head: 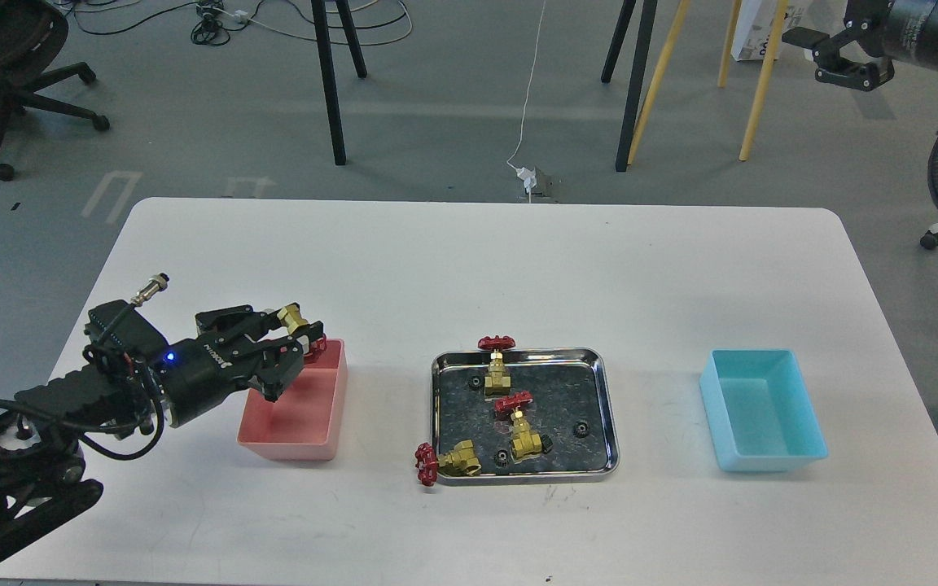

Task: Place valve in pink box and gear in blue box
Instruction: 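Carry the valve over the pink box and release it inside, then withdraw the left arm and reach the right gripper toward the tray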

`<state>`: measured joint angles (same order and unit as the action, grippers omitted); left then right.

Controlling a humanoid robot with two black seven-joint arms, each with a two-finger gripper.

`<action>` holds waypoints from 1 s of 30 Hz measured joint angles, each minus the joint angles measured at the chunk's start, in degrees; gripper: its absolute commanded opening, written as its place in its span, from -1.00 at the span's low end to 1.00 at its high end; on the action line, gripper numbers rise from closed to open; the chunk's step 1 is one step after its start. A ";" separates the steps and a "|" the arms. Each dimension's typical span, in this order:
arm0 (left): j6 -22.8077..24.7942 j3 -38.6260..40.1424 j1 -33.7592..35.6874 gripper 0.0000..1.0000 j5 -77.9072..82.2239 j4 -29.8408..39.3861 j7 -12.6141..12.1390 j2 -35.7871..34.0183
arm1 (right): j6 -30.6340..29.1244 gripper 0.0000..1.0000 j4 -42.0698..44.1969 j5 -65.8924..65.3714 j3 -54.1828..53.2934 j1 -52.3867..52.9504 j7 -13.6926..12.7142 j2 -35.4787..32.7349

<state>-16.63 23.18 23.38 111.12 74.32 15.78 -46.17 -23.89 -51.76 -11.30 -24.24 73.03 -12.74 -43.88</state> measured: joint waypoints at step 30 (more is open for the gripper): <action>0.64 1.36 1.25 0.99 -29.15 -5.25 0.43 2.47 | -4.12 0.97 -3.34 -32.11 0.63 -1.33 0.86 11.14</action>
<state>-15.99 24.54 24.63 81.96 69.08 16.21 -43.70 -28.01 -55.10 -43.41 -23.61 71.70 -11.88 -32.75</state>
